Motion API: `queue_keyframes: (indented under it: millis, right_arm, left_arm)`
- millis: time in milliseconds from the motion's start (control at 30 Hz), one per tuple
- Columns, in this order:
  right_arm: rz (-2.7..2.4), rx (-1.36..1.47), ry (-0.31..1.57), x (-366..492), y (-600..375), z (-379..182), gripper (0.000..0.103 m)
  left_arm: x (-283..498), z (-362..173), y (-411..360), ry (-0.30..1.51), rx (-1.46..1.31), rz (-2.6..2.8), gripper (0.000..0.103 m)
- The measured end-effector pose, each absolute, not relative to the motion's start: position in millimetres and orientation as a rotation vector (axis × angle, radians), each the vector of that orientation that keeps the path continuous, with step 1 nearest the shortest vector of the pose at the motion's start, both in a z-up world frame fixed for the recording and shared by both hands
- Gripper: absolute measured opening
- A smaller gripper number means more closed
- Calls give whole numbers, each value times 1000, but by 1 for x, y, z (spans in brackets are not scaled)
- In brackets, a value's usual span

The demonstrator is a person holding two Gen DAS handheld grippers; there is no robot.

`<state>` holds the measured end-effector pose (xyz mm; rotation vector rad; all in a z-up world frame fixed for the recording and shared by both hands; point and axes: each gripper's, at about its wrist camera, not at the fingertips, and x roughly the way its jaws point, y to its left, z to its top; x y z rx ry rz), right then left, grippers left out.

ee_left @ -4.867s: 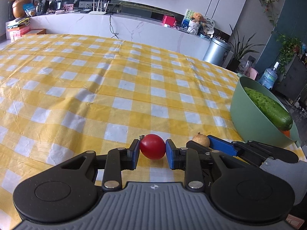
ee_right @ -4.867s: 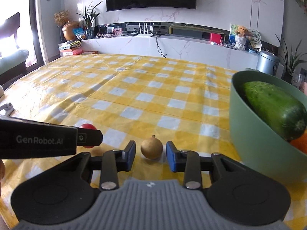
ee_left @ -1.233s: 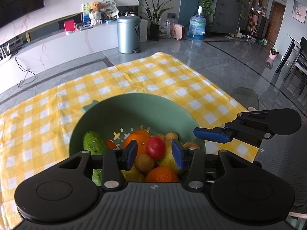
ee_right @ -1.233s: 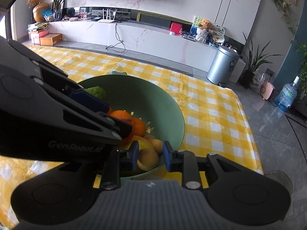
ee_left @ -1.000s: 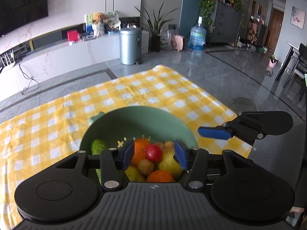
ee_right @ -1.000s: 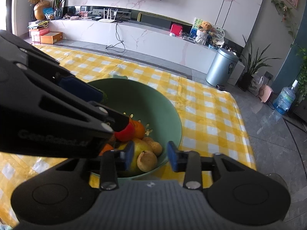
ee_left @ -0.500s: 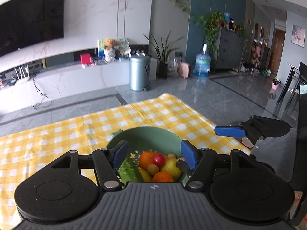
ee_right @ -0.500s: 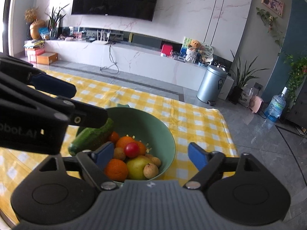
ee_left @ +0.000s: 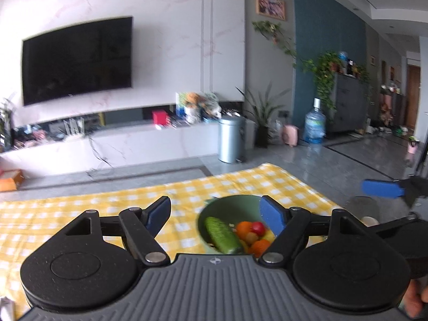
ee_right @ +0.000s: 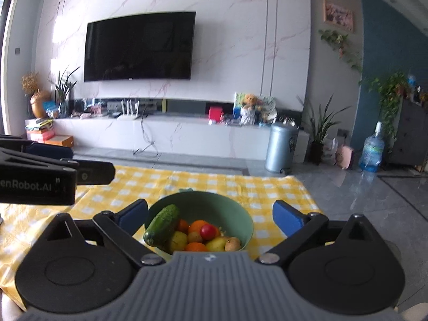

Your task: Organize fruits

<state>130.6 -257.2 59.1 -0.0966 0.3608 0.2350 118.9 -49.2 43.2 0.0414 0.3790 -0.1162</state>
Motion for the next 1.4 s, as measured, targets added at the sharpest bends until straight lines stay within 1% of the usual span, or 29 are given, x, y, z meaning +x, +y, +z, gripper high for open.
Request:
queue_keyframes:
  millis: [200,367,633,900,1400]
  right_arm:
    - [206,-30,289,97,-259,55,99]
    - [186,10,249,82,-261,44,99]
    - [205,62,329,90,-263,17,99]
    - [254,106,392,101,-266,-9,99]
    - [268,180,448,118,-267,-26,99]
  left_arm:
    - [102,31,-45,359,73,-37,89]
    - [95,15,-37,373,48,-12,89]
    - [92,-9,-28,447,4,7,89]
    - [93,-30,-33,502,18,-2,89]
    - [103,-49,-34,587,-6,13,89]
